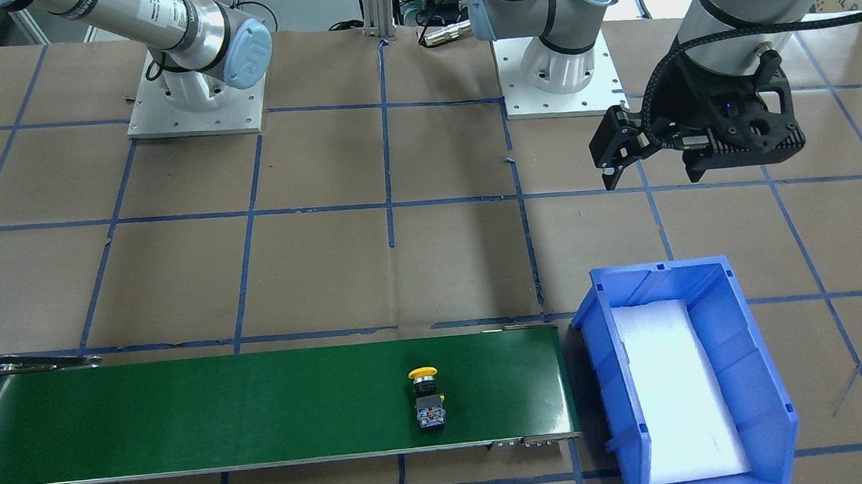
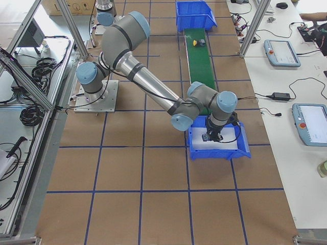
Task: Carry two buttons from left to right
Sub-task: 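Lower the button into the far bin and open the right gripper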
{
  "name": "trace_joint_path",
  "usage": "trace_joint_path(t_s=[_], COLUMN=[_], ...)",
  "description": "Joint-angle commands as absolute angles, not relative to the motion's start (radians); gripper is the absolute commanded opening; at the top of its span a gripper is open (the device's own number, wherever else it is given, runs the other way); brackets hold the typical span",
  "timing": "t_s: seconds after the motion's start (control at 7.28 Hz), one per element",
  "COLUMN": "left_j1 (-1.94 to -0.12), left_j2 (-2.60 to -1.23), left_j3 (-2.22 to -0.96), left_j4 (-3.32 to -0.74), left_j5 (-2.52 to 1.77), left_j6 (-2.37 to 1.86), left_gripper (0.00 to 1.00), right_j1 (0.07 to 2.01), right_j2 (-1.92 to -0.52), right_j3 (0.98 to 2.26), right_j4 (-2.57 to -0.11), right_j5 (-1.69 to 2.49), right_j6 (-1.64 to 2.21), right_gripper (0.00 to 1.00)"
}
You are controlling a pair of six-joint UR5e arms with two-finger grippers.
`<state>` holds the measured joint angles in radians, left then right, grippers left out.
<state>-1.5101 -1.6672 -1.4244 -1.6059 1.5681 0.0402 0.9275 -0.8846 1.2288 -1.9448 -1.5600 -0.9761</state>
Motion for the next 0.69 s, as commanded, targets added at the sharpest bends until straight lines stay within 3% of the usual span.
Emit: trace_joint_path(t_s=[0.0, 0.55], left_j1=[-1.508, -1.505], left_j2=[-1.663, -1.634], left_j3=[-1.422, -1.437], left_j4=[-1.606, -1.598], left_j5=[1.526, 1.555], left_j6=[0.044, 0.035], left_gripper=[1.0, 1.0], right_j1=[0.927, 0.928], right_j2=[-0.842, -0.844], right_j3=[1.223, 1.223], right_j4=[-1.983, -1.982], right_j5=[-1.555, -1.555], right_j6=[-0.976, -0.976], right_gripper=[0.08, 0.09])
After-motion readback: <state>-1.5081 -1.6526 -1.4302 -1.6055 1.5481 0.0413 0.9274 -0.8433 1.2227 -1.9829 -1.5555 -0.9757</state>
